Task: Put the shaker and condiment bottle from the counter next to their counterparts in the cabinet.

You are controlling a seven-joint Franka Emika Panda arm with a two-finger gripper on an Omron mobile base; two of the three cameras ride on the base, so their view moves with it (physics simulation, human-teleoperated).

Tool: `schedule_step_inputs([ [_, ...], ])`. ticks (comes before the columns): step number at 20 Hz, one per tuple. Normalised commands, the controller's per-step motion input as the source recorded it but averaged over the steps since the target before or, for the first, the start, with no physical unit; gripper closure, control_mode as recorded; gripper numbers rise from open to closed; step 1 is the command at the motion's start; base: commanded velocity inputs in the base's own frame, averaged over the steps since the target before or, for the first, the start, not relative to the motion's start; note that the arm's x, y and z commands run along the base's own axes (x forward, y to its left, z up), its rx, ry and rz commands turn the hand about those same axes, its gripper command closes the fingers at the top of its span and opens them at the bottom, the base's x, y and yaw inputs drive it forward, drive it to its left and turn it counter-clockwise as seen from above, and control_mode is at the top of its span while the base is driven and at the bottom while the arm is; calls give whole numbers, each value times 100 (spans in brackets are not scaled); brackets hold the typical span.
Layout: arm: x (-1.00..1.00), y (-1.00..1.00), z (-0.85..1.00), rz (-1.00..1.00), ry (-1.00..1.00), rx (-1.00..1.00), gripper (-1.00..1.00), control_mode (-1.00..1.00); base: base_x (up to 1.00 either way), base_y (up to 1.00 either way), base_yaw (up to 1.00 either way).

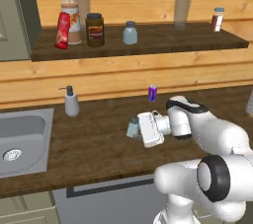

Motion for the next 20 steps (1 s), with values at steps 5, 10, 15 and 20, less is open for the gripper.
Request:
schedule_step_inputs([
  [5,-40,-2,81,-32,13,-29,100,-100,0,0,0],
  [10,-34,-6,54,-26,7,-31,100,-100,0,0,0],
  [15,-28,-26,67,-29,0,-14,100,-100,0,0,0],
  [20,-18,-35,73,-35,0,-4,100,-100,0,0,0],
])
